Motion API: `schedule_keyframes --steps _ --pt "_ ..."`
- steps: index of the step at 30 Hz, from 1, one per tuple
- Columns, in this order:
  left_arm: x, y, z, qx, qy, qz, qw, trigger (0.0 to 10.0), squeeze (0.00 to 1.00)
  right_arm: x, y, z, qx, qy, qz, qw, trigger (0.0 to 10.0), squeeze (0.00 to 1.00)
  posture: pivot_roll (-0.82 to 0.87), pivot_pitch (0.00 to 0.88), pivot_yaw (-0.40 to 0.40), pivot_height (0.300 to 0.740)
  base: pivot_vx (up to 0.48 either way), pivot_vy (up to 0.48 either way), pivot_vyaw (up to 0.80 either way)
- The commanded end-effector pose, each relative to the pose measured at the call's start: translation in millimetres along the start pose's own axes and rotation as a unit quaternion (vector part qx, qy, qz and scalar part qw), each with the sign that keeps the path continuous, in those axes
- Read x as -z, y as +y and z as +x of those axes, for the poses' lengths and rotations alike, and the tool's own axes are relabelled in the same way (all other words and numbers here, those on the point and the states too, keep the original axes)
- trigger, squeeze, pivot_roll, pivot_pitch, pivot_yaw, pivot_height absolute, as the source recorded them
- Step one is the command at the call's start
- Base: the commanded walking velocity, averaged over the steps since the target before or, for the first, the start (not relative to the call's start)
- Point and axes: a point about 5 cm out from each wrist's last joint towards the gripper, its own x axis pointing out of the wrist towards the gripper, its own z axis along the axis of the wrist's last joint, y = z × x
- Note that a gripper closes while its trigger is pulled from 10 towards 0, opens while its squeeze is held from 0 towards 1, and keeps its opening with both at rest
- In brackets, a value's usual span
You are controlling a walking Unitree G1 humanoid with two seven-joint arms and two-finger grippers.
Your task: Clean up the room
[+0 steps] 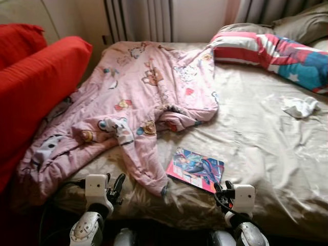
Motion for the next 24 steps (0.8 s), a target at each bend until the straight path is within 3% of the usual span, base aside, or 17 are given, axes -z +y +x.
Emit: schedule_keyframes --steps 1,8,20,24 --pt "10.2 4.6 -6.5 -0.009 0.025 -0.002 1.0 10.0 0.0 4.6 1.9 -1.9 -0.003 0.008 0.003 1.0 10.0 0.0 -0.04 0.218 0.051 0.598 0.0 0.0 0.0" --pt "10.4 4.9 -6.9 -0.011 0.025 -0.003 1.0 10.0 0.0 6.4 3.2 -1.5 -0.004 0.019 -0.004 1.0 10.0 0.0 -0.04 0.218 0.051 0.575 0.0 0.0 0.0" --pt "10.7 4.0 -6.1 -0.012 0.026 -0.003 1.0 10.0 0.0 5.4 6.0 -1.7 -0.015 0.012 -0.015 1.0 10.0 0.0 -0.03 0.222 0.048 0.575 0.0 0.0 0.0" --pt "10.4 4.3 -5.9 -0.012 0.026 -0.002 1.0 10.0 0.0 6.3 8.2 -2.4 -0.023 0.014 -0.019 0.999 10.0 0.0 -0.03 0.223 0.049 0.575 0.0 0.0 0.62"
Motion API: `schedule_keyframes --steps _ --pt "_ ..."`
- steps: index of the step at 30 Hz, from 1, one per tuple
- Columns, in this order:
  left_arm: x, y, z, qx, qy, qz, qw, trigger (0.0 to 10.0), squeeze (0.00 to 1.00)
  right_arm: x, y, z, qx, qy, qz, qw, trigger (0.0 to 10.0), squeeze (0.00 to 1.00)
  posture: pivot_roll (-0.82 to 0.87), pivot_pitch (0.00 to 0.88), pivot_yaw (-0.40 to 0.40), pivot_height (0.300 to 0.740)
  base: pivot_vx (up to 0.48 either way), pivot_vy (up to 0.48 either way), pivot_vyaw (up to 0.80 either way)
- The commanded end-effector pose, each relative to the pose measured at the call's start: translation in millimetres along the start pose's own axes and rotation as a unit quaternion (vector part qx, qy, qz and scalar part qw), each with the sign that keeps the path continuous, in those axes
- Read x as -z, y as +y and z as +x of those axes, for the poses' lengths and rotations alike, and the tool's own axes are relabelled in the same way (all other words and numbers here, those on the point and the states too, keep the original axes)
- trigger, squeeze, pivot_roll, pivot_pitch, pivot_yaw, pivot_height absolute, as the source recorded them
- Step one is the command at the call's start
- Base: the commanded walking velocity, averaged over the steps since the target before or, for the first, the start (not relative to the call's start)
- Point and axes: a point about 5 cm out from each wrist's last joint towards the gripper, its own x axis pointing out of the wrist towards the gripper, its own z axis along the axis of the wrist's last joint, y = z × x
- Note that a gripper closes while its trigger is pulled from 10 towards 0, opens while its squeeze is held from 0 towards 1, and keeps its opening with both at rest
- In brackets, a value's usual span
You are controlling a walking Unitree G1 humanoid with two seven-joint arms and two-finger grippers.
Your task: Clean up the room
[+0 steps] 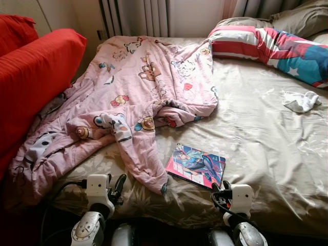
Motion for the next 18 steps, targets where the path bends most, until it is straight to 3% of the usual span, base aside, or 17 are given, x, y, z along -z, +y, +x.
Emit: schedule_keyframes --steps 1,18 --pt "6.0 5.4 -4.8 -0.009 0.014 0.003 1.0 10.0 0.0 6.1 3.2 -2.7 -0.002 0.01 0.009 1.0 10.0 0.0 -0.03 0.223 0.049 0.575 0.24 0.0 0.0" --pt "5.9 4.5 -4.3 -0.007 0.015 0.004 1.0 10.0 0.0 7.4 3.2 -2.8 -0.004 0.014 0.008 1.0 10.0 0.0 -0.03 0.224 0.051 0.575 0.188 0.0 0.0"
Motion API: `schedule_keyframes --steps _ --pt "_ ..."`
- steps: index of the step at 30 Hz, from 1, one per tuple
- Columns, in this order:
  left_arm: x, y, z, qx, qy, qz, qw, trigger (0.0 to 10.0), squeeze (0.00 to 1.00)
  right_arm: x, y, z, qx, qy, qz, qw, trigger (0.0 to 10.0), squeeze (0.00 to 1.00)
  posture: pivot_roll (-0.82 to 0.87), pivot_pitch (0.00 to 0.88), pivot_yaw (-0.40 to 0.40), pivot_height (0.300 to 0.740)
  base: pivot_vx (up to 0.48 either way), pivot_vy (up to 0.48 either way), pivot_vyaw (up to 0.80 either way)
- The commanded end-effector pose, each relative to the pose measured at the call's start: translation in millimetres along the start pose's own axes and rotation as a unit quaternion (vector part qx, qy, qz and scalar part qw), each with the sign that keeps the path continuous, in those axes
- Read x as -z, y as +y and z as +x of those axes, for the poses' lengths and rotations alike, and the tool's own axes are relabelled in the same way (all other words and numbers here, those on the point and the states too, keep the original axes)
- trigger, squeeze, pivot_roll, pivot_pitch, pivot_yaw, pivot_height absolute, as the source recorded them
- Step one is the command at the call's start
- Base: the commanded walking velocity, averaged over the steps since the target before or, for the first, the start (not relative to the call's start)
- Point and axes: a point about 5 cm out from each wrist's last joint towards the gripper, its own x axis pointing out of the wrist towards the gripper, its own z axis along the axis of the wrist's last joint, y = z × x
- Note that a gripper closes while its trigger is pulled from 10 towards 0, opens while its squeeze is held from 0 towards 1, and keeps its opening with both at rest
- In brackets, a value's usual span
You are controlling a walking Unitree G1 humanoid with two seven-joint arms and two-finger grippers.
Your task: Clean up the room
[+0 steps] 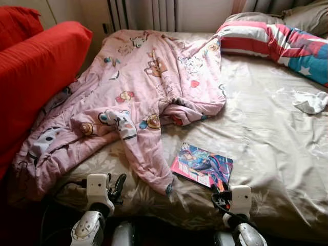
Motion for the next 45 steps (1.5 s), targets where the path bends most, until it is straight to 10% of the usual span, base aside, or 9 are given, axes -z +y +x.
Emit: schedule_keyframes --steps 1,29,35,36,45 --pt "5.4 3.4 -3.7 -0.005 0.014 0.003 1.0 10.0 0.0 8.1 0.4 -3.7 -0.001 0.017 0.003 1.0 10.0 0.0 -0.03 0.224 0.051 0.575 0.27 0.0 0.0" --pt "5.0 3.4 -4.0 -0.005 0.012 0.004 1.0 10.0 0.0 10.3 1.6 -4.1 -0.005 0.023 -0.004 1.0 10.0 0.0 -0.03 0.225 0.052 0.575 0.257 0.0 0.0" --pt "5.2 1.9 -3.8 -0.001 0.012 0.002 1.0 10.0 0.0 19.5 0.8 -6.3 -0.016 0.061 -0.066 0.996 10.0 0.0 -0.03 0.225 0.052 0.575 0.0 0.0 0.0" --pt "5.2 1.9 -3.9 -0.001 0.012 0.002 1.0 10.0 0.0 21.6 0.8 -7.1 -0.02 0.067 -0.087 0.994 10.0 1.0 -0.03 0.228 0.052 0.575 0.0 0.0 0.0" --pt "5.9 2.6 -4.8 -0.002 0.014 0.003 1.0 10.0 0.0 20.1 6.2 -5.6 -0.05 0.06 -0.191 0.978 10.0 1.0 -0.03 0.231 0.052 0.575 0.0 0.0 0.0"
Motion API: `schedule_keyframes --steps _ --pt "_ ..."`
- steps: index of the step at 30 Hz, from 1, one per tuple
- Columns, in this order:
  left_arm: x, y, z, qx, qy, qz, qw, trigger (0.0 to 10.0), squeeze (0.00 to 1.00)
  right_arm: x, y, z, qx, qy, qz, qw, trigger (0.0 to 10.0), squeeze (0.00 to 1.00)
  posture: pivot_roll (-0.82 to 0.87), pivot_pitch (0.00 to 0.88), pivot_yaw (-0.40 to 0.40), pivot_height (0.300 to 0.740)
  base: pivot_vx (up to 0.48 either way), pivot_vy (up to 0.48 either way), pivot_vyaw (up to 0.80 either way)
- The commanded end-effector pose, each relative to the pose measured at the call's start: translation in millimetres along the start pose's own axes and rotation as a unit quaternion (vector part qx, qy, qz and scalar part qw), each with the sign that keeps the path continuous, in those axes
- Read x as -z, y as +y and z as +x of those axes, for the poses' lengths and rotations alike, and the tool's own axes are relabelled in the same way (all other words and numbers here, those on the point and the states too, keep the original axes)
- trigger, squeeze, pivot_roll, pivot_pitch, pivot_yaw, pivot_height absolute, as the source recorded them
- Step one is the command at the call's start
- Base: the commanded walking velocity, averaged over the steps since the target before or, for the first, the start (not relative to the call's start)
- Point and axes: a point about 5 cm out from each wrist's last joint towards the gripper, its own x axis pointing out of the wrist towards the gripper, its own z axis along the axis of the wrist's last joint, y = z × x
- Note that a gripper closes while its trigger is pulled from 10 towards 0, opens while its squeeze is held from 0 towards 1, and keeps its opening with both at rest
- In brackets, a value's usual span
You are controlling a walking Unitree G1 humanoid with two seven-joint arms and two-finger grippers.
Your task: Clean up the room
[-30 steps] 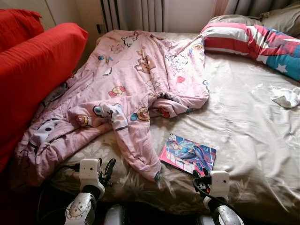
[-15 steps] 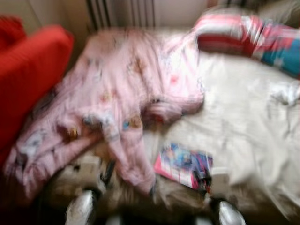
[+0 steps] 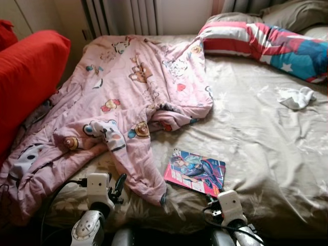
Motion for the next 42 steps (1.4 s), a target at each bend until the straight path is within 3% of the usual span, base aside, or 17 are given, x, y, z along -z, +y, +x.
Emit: schedule_keyframes --steps 1,3,4,5,16,29,42 --pt "6.6 3.8 -4.9 -0.004 0.016 0.003 1.0 10.0 0.0 6.5 4.0 -1.0 -0.007 0.021 -0.037 0.999 10.0 1.0 -0.03 0.231 0.052 0.575 0.0 0.0 0.0" --pt "6.3 3.7 -5.1 -0.003 0.016 0.003 1.0 10.0 0.0 9.2 5.2 -0.7 -0.011 0.033 -0.054 0.998 10.0 1.0 -0.03 0.237 0.054 0.575 0.0 0.0 0.0" --pt "6.2 3.6 -5.1 -0.003 0.017 0.003 1.0 10.0 0.0 9.8 6.2 -0.5 -0.014 0.034 -0.054 0.998 10.0 0.78 -0.03 0.237 0.054 0.575 0.0 0.0 0.0" --pt "6.1 3.6 -5.4 -0.002 0.017 0.002 1.0 10.0 0.0 10.5 6.7 0.2 -0.014 0.038 -0.058 0.998 10.0 0.0 -0.03 0.242 0.055 0.575 0.0 0.0 0.0" --pt "5.7 4.6 -9.6 -0.001 0.018 0.005 1.0 10.0 0.0 4.0 3.2 14.3 -0.014 0.059 -0.101 0.993 10.0 0.0 -0.01 0.258 0.06 0.575 0.0 0.0 0.0" --pt "5.1 5.7 -13.3 0.001 0.023 0.009 1.0 10.0 0.0 1.7 -2.7 25.9 0.041 0.112 -0.107 0.987 10.0 0.0 0.01 0.278 0.065 0.575 0.0 0.0 0.0" --pt "5.8 5.7 -18.1 -0.001 0.028 0.008 1.0 10.0 0.0 -4.5 -12.2 31.4 0.061 0.116 -0.132 0.983 10.0 0.0 0.02 0.291 0.065 0.575 0.0 0.0 0.0"
